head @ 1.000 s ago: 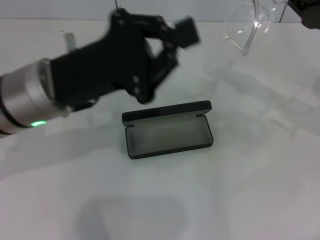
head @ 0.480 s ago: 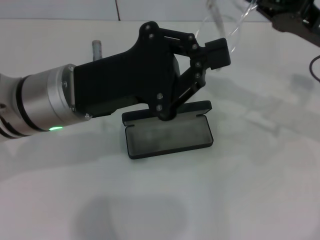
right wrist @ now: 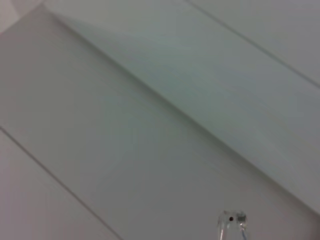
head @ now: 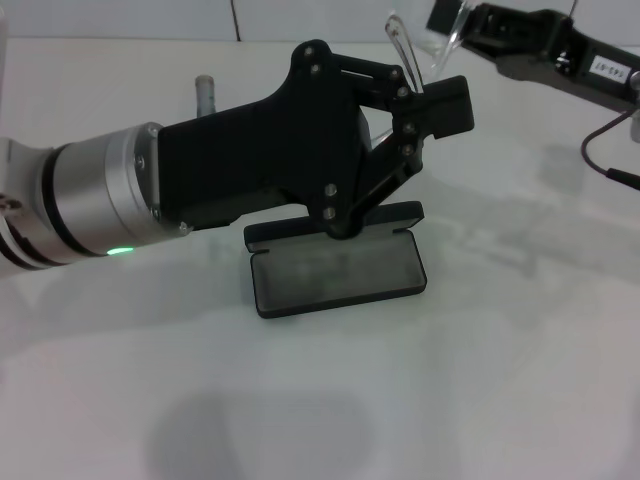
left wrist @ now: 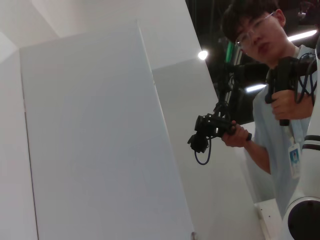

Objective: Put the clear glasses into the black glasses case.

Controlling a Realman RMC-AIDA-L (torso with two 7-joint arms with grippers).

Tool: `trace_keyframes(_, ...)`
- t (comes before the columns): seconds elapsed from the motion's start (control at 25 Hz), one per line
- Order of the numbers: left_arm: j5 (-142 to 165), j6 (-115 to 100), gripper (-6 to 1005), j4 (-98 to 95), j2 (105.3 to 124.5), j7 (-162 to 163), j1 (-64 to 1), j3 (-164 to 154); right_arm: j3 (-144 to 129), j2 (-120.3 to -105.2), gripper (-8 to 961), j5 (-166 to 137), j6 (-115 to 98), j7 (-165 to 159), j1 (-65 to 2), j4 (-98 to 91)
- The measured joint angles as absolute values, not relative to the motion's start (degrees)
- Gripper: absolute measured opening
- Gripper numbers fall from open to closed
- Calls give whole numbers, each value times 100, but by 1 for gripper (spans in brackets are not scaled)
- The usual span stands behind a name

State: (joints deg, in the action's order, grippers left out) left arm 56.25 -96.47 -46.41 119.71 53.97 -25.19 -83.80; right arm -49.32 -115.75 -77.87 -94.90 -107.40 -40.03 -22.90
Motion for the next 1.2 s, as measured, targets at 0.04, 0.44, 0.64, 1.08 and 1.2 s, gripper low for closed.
trace_keyframes(0.04, 5625, -9642, 41, -4641, 11971, 5397, -2527, -8380, -4973, -11575, 39, -7787, -9507, -10712, -4026, -2291)
trace_keyframes(0.44, 5625, -9571, 40, -4640, 11970, 5406, -2571, -8376, -5432, -11575, 39, -7790, -9637, -10590, -4243, -2391)
trace_keyframes(0.64, 5655, -9509, 40, -4640, 11971, 5414, -2614, -8375, -5590, -11582, 39, -7785, -9801, -10587, -4328, -2445)
trace_keyframes(1.08, 5664, -9260, 40, -4640, 11965, 5414, -2640, -8374, -5759, -11593, 39, -7794, -10039, -10588, -4463, -2453)
trace_keyframes(1.2, 5667, -9202, 40, -4640, 11963, 5414, -2659, -8369, -5843, -11593, 39, -7786, -10076, -10600, -4481, -2493)
